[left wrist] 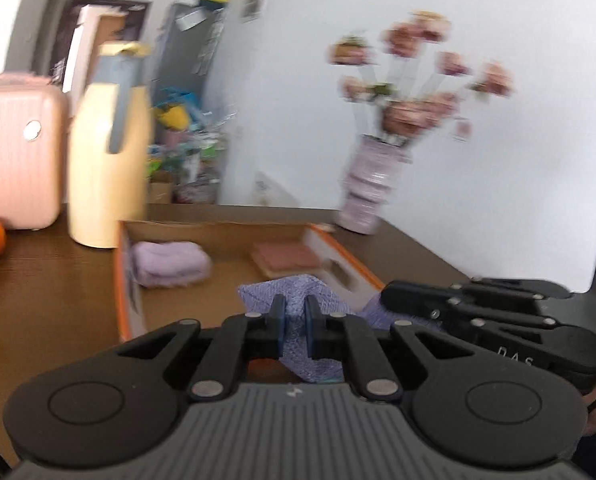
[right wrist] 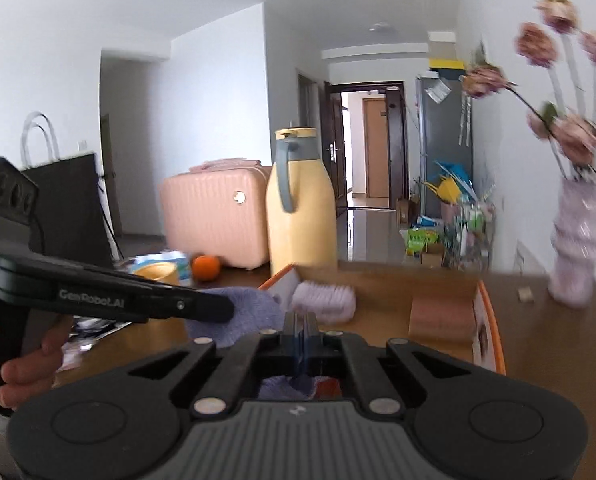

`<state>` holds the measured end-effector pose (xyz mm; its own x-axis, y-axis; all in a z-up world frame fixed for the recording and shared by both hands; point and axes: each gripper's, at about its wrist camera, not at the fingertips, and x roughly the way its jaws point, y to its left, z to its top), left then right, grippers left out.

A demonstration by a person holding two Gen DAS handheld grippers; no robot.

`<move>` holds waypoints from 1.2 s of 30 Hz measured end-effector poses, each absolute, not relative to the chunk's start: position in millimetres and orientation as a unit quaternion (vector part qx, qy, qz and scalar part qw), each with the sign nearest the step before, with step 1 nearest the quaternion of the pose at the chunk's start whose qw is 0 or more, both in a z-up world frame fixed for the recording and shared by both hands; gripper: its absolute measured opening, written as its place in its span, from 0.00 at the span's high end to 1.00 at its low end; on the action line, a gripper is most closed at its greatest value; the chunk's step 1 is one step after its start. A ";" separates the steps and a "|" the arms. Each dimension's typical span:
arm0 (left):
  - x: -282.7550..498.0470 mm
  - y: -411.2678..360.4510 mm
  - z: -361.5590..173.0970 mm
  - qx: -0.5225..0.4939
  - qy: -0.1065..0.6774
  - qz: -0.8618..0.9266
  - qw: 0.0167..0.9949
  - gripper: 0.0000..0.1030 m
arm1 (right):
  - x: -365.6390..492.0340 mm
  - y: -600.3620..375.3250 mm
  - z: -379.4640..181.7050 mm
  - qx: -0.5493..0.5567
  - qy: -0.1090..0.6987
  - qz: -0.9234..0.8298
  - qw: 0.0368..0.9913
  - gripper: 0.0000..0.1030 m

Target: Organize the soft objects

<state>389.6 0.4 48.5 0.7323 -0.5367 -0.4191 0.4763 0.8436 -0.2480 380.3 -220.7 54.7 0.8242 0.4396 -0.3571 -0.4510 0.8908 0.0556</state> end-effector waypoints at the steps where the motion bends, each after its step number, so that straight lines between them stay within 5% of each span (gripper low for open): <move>1: 408.4 3.9 47.5 -0.068 0.248 -0.259 0.931 0.90 | 402.2 -216.5 53.8 -0.020 0.187 0.230 0.955 0.98; 11: 556.9 12.0 -11.1 -0.041 0.303 -0.135 0.943 0.87 | 595.2 -166.8 11.2 -0.052 0.329 0.254 0.908 0.95; 14: 558.7 7.4 -23.9 -0.006 0.311 -0.126 0.942 0.66 | 610.3 -163.3 -3.9 -0.049 0.363 0.254 0.895 0.87; 15: 555.5 8.9 -24.0 -0.002 0.305 -0.128 0.944 0.58 | 608.9 -164.4 -4.1 -0.045 0.356 0.253 0.899 0.87; 23: 514.4 19.2 20.0 -0.014 0.261 -0.137 0.955 0.49 | 570.1 -201.4 43.9 -0.011 0.306 0.231 0.923 0.82; 26: 486.2 16.6 45.9 -0.002 0.245 -0.131 0.961 0.40 | 532.7 -223.2 71.1 0.003 0.281 0.228 0.932 0.71; 36: 351.5 7.6 103.2 0.010 0.172 -0.158 0.972 0.23 | 387.4 -277.1 129.4 -0.023 0.217 0.192 0.957 0.58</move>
